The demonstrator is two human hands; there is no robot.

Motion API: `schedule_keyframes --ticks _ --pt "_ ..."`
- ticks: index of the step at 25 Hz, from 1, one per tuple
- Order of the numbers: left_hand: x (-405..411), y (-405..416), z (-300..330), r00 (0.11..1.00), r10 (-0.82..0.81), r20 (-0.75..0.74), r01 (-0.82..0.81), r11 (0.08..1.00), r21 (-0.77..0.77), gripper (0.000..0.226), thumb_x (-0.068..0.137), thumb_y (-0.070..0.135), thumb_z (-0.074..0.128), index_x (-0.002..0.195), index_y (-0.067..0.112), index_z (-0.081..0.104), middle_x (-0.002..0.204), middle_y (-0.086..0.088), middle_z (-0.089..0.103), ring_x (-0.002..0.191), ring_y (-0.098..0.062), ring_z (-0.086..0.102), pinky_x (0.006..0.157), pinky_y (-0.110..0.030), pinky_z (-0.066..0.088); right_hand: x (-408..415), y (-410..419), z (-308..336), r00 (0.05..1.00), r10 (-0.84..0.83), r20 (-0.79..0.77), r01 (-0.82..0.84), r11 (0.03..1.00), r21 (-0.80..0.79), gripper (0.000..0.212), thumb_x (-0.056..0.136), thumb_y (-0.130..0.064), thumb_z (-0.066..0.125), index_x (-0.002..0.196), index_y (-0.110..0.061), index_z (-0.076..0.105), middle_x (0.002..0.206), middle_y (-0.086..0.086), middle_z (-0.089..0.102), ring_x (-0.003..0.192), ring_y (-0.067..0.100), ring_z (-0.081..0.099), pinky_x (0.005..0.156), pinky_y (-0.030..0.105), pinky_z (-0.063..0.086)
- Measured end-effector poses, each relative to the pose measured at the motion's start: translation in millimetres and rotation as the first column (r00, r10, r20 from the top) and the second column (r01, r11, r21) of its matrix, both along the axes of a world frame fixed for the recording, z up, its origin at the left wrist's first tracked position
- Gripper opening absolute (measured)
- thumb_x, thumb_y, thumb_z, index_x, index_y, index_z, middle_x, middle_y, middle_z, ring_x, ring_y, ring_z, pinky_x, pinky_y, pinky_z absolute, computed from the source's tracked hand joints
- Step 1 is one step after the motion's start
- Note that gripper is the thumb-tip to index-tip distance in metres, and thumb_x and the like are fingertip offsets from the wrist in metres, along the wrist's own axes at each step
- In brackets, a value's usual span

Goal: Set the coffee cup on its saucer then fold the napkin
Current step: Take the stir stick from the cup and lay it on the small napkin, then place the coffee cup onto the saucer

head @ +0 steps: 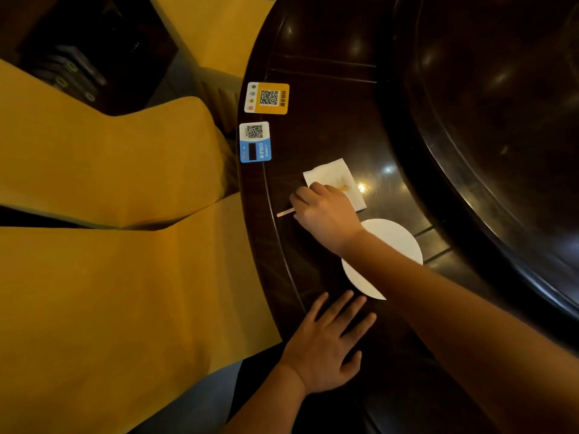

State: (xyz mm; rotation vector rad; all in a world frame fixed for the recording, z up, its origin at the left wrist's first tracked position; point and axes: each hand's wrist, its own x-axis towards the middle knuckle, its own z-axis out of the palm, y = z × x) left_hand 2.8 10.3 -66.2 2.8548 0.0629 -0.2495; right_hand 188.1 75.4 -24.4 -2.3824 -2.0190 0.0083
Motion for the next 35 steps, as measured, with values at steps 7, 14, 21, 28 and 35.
schedule_keyframes --ticks 7,14,21,28,35 --pt "-0.9 0.2 -0.8 1.0 -0.013 0.011 0.013 1.0 -0.003 0.056 0.088 0.05 0.036 0.139 0.028 0.038 0.144 -0.002 0.045 0.137 -0.023 0.034 0.107 -0.049 0.033 -23.9 -17.2 -18.4 0.97 -0.194 -0.149 0.177 0.977 -0.117 0.054 0.096 -0.045 0.033 0.136 -0.009 0.042 0.142 0.012 0.046 0.132 0.031 0.037 0.109 0.044 0.028" --pt "-1.2 -1.0 -5.2 0.999 -0.008 0.052 0.007 1.0 0.026 0.052 0.086 0.048 0.04 0.133 0.026 0.048 0.139 -0.003 0.05 0.132 -0.024 0.04 0.108 -0.051 0.031 -32.9 -33.5 6.2 0.934 -0.297 -0.2 0.282 0.954 -0.102 0.049 0.096 -0.044 0.034 0.133 -0.013 0.043 0.139 0.012 0.047 0.127 0.03 0.042 0.105 0.047 0.032" --pt "0.5 -1.1 -4.0 0.997 -0.011 0.073 0.009 1.0 0.02 0.056 0.084 0.045 0.046 0.136 0.025 0.045 0.146 -0.007 0.042 0.138 -0.024 0.029 0.112 -0.049 0.018 -55.9 -154.5 49.7 0.728 -0.647 -0.225 0.647 0.758 -0.085 0.049 0.089 -0.041 0.054 0.129 -0.014 0.049 0.132 0.016 0.052 0.117 0.034 0.049 0.095 0.048 0.04" --pt "-0.8 -1.1 -3.6 0.997 0.009 0.079 -0.007 1.0 -0.019 0.059 0.087 0.042 0.042 0.144 0.027 0.033 0.153 -0.004 0.029 0.142 -0.021 0.018 0.114 -0.045 0.013 -64.4 -252.5 61.9 0.541 -0.822 -0.178 0.798 0.569 -0.2 0.076 0.076 -0.053 0.065 0.139 -0.023 0.035 0.147 0.016 0.032 0.134 0.034 0.029 0.099 0.05 0.037" --pt "-1.3 -1.2 -5.0 0.998 0.009 0.061 -0.01 1.0 0.008 0.059 0.088 0.043 0.039 0.144 0.027 0.031 0.152 -0.005 0.031 0.142 -0.021 0.017 0.112 -0.048 0.02 -58.9 -272.7 54.1 0.387 -0.872 -0.298 0.822 0.473 -0.316 0.097 0.07 -0.047 0.073 0.145 -0.029 0.014 0.145 0.008 0.025 0.128 0.028 0.03 0.082 0.038 0.05"
